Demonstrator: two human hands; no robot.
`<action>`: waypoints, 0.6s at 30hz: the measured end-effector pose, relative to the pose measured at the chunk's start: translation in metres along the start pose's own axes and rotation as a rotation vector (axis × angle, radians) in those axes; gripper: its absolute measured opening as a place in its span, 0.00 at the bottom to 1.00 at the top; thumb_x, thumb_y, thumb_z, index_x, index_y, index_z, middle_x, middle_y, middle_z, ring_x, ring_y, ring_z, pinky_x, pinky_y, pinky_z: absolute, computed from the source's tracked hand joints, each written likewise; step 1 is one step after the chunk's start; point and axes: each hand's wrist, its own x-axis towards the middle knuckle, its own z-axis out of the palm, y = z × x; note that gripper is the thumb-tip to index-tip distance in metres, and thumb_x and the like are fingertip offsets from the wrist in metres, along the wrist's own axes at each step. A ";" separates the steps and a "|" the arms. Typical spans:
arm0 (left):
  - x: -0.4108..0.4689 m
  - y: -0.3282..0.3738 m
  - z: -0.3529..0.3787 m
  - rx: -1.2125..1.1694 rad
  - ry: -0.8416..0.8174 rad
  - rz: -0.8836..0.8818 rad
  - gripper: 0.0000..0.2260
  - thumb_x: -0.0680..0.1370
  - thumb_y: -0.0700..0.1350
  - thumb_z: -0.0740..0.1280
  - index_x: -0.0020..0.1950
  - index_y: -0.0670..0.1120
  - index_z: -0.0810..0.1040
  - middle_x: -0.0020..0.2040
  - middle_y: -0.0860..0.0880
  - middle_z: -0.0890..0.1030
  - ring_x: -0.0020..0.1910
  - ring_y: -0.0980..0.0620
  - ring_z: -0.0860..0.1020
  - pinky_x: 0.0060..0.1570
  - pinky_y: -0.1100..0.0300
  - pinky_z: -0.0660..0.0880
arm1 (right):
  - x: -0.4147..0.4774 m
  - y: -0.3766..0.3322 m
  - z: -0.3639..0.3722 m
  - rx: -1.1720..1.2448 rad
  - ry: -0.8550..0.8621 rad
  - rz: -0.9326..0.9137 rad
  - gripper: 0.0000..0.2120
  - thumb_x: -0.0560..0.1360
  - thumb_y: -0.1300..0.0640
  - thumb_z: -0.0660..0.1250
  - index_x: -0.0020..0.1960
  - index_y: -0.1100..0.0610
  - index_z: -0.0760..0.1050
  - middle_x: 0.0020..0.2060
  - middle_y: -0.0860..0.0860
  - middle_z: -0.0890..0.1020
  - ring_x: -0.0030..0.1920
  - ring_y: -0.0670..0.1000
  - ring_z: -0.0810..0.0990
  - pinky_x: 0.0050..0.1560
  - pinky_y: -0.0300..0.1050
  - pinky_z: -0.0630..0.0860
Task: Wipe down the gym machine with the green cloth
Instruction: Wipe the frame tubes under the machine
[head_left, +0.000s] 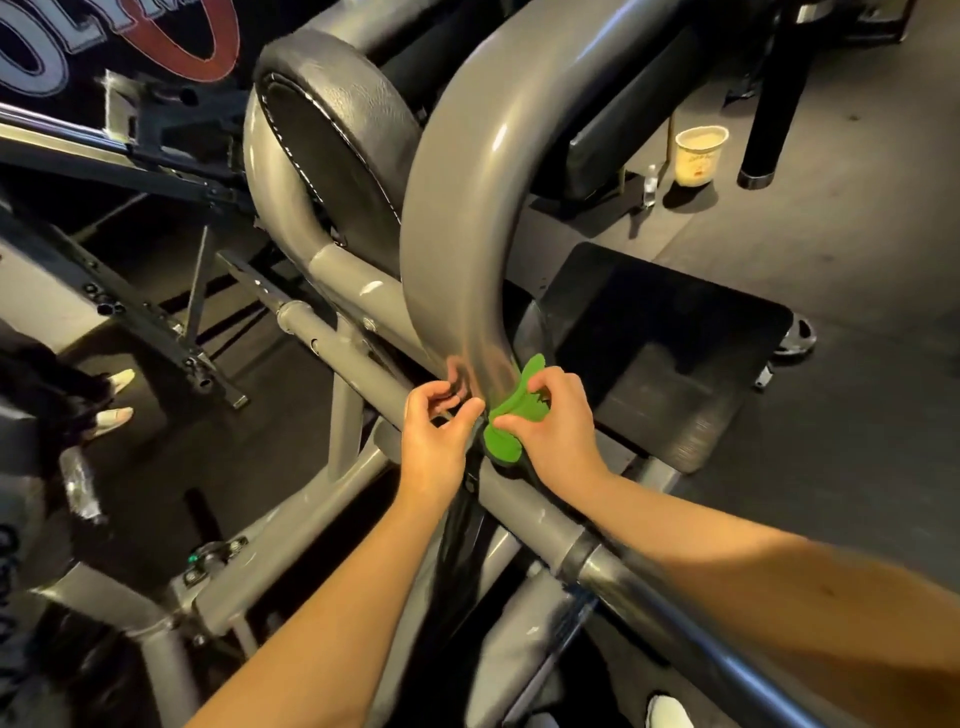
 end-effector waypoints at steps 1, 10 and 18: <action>-0.001 -0.005 0.002 0.006 -0.008 -0.009 0.14 0.76 0.43 0.76 0.59 0.49 0.75 0.56 0.48 0.81 0.57 0.54 0.80 0.56 0.65 0.77 | 0.001 0.007 0.001 -0.008 -0.012 0.014 0.23 0.66 0.59 0.82 0.50 0.55 0.70 0.49 0.50 0.70 0.47 0.32 0.70 0.47 0.24 0.66; -0.008 -0.044 0.018 0.226 -0.024 -0.013 0.14 0.75 0.47 0.77 0.57 0.49 0.77 0.54 0.58 0.75 0.56 0.62 0.77 0.62 0.63 0.74 | 0.019 0.086 0.019 -0.161 -0.145 0.249 0.32 0.59 0.59 0.86 0.38 0.52 0.60 0.40 0.54 0.70 0.34 0.47 0.68 0.32 0.31 0.68; -0.014 -0.053 0.028 0.303 0.029 0.041 0.16 0.74 0.48 0.78 0.57 0.52 0.76 0.56 0.56 0.76 0.57 0.57 0.77 0.59 0.67 0.73 | 0.031 0.149 0.031 -0.269 -0.241 0.398 0.28 0.61 0.55 0.85 0.43 0.52 0.64 0.49 0.57 0.75 0.45 0.53 0.75 0.33 0.34 0.66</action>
